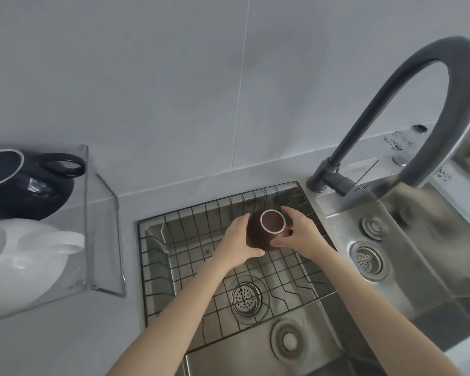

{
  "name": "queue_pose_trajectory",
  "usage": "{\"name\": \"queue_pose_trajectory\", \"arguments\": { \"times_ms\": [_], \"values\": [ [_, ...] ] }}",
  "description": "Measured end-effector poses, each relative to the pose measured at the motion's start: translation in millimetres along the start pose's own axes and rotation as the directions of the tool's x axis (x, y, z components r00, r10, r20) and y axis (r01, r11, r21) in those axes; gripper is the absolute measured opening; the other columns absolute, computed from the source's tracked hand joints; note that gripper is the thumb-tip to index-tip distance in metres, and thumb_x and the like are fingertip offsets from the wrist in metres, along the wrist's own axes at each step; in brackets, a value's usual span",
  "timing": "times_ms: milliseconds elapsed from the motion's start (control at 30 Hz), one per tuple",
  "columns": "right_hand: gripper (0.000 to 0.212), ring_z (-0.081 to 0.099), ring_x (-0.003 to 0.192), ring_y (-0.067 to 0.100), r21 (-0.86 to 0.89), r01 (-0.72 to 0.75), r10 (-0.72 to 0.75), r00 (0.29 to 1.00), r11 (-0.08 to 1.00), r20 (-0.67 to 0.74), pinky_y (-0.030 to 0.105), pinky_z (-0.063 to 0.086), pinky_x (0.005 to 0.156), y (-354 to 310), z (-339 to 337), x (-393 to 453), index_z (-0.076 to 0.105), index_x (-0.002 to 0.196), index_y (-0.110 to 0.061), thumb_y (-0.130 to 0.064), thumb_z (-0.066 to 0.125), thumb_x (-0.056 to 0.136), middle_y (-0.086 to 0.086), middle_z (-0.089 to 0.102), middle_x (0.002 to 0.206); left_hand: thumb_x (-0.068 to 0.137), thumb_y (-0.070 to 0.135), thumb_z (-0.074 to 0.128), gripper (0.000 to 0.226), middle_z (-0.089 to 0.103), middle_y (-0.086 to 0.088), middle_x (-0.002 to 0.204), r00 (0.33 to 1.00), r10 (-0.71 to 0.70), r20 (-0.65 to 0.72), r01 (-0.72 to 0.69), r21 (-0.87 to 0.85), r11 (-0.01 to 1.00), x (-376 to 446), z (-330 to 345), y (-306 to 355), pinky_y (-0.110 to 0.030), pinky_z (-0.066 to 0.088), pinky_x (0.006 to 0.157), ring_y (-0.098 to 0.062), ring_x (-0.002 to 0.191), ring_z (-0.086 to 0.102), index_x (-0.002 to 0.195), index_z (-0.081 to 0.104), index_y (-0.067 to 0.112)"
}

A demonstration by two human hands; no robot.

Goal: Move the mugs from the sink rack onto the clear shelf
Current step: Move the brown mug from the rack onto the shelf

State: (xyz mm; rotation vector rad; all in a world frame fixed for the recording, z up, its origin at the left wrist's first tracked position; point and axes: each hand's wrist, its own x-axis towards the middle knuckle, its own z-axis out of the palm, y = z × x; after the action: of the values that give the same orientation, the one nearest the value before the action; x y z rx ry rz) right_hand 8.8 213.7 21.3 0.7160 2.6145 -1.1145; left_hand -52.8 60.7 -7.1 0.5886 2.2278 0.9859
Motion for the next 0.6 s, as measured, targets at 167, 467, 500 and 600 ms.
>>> {"name": "queue_pose_trajectory", "arguments": {
  "times_ms": [167,467,500,600],
  "values": [
    [0.082,0.048,0.12,0.024,-0.057,0.059,-0.057,0.998,0.997,0.032,0.029,0.038,0.095,16.1,5.8,13.8,0.041,0.131,-0.01,-0.02,0.081,0.059,0.009,0.054,0.129,0.062,0.023,0.079,0.099,0.028,-0.008,0.151,0.999,-0.002,-0.034,0.001,-0.016,1.0,26.2,17.9,-11.9,-0.033,0.02,0.112,-0.021,0.139,0.024,0.141,0.019,0.014],
    [0.077,0.053,0.115,0.023,-0.063,0.092,-0.098,0.99,0.994,-0.099,0.023,0.034,0.089,19.7,13.7,15.4,0.048,0.128,-0.014,-0.022,0.082,0.059,0.006,0.061,0.123,0.054,0.023,0.084,0.101,0.043,-0.008,0.143,0.995,0.026,-0.101,-0.035,-0.089,0.995,37.5,26.8,-20.3,-0.023,0.026,0.106,-0.02,0.132,0.039,0.138,0.03,0.012],
    [0.077,0.054,0.113,0.023,-0.067,0.094,-0.101,0.99,0.993,-0.094,0.024,0.035,0.089,18.2,13.5,15.4,0.049,0.128,-0.014,-0.022,0.082,0.058,0.006,0.062,0.122,0.053,0.023,0.084,0.101,0.043,-0.008,0.143,0.995,0.024,-0.098,-0.032,-0.087,0.996,37.0,25.0,-20.9,-0.022,0.026,0.106,-0.02,0.132,0.039,0.138,0.03,0.011],
    [0.076,0.058,0.106,0.024,-0.071,0.097,-0.102,0.992,0.993,-0.068,0.031,0.044,0.089,12.3,11.8,13.7,0.051,0.126,-0.015,-0.023,0.081,0.057,0.005,0.065,0.115,0.053,0.023,0.084,0.102,0.045,-0.008,0.142,0.996,0.023,-0.085,-0.031,-0.088,0.996,33.4,18.9,-19.6,-0.019,0.026,0.103,-0.019,0.131,0.041,0.138,0.029,0.012]
  ]
}}
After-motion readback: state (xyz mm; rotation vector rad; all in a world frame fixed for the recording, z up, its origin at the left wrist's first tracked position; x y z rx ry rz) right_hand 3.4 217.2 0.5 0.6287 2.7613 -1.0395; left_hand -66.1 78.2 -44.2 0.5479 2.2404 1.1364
